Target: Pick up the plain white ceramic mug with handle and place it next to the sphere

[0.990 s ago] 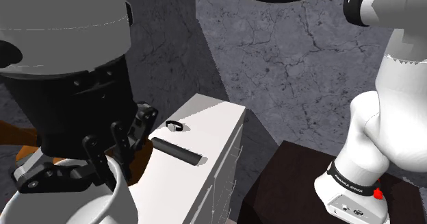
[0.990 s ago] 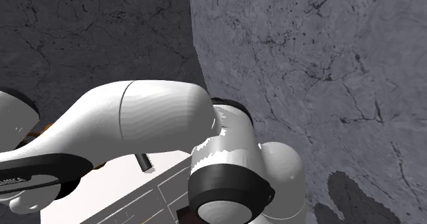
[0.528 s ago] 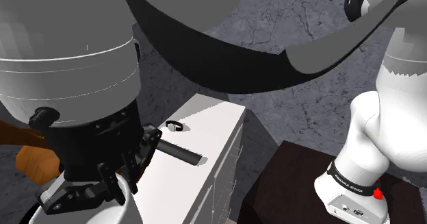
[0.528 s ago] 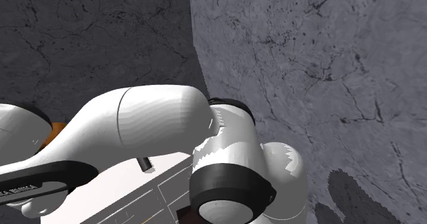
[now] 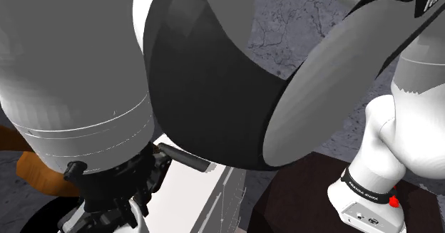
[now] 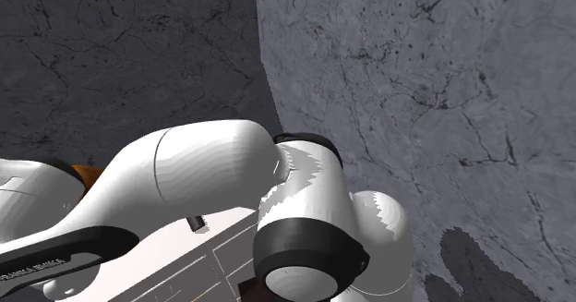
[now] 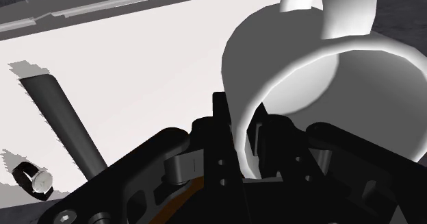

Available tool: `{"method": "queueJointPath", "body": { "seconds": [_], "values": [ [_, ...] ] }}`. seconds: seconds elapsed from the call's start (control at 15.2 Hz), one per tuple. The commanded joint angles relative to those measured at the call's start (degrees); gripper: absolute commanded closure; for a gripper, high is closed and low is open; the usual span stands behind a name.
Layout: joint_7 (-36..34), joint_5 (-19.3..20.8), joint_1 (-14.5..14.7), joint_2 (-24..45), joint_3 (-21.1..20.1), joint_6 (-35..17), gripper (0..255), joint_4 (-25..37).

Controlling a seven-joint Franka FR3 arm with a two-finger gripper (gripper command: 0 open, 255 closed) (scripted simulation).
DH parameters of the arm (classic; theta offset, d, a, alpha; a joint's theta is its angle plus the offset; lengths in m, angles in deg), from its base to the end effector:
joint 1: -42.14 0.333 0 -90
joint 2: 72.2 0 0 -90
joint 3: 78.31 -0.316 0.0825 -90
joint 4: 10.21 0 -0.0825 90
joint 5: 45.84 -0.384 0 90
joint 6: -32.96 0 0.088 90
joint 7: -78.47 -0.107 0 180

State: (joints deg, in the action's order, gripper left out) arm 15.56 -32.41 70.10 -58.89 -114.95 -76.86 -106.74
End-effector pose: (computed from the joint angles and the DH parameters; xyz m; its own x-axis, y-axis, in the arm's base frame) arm 0.3093 0.5437 0.4879 0.9914 0.0872 0.0975 0.0878 -0.9961 -0.0017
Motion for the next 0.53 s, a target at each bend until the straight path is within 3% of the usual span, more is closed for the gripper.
{"method": "queueJointPath", "body": {
  "seconds": [0.0,0.46],
  "values": [
    [-0.24,0.17,-0.1,0.06,0.08,-1.69,255,-1.61],
    [-1.4,1.46,0.01,1.41,0.5,-6.52,255,-5.45]
  ]
}}
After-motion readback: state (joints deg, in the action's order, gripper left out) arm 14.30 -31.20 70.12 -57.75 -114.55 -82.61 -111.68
